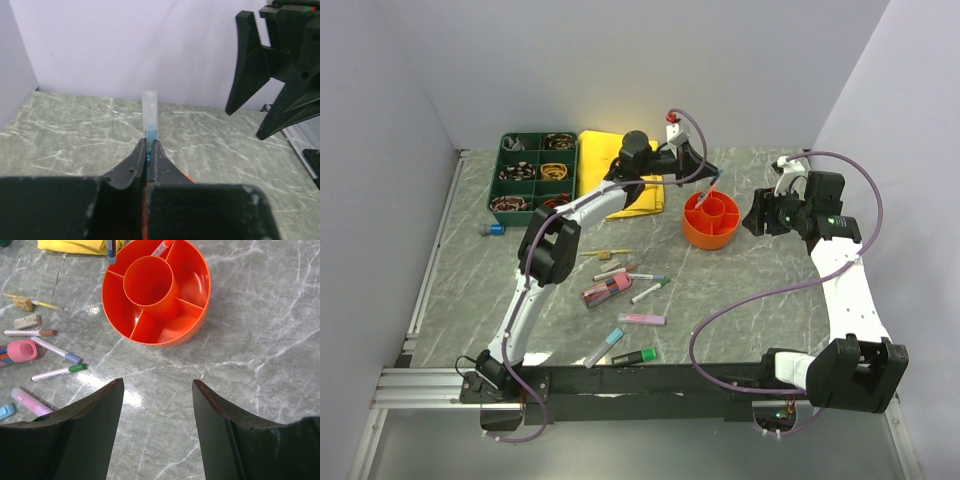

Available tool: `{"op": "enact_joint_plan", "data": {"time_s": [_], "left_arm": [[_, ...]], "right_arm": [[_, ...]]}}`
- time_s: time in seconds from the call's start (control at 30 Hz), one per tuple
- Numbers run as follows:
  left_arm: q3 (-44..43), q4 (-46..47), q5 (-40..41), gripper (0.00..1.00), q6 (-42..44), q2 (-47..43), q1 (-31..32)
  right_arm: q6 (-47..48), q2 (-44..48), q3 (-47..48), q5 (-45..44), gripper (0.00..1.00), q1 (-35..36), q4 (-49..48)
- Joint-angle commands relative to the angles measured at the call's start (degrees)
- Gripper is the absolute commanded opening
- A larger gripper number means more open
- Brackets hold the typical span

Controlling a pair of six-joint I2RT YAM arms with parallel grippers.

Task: Sort the stationery into containers
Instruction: Place the pen in the storage box.

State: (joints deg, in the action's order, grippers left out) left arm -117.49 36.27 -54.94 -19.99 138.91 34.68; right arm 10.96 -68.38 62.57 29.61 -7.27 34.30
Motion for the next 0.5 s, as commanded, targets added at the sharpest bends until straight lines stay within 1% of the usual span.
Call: {"op": "enact_joint_plan", "data": {"time_s": [0.0,0.33,0.37,0.43,0.47], "left_arm": [[-2.13,1.70,1.23,0.01,1.88,1.89,-0.57],[-3.44,-0.06,2.99,0.01,4.60,5.49,-1.10],[-3.10,-0.15,3.17,0.05,4.69,5.49,-1.19],[-2.48,-0.23,3.35,0.18,4.70,5.14,-1.54],[-1.61,-0.24,3.08,0.22,4.61,4.79,-1.63]], "right_arm": [[0.29,1.06,0.36,0.10,0.65,0.24,-0.64],[0.03,0.62,0.45,-0.43,0.65,0.24,-0.64],[0.03,0.53,0.45,-0.51,0.65,0.15,-0.56],[0.03,0.27,0.54,-0.69,0.65,0.24,-0.64],[0.03,0.26,0.54,-0.69,0.65,0.24,-0.73]]}}
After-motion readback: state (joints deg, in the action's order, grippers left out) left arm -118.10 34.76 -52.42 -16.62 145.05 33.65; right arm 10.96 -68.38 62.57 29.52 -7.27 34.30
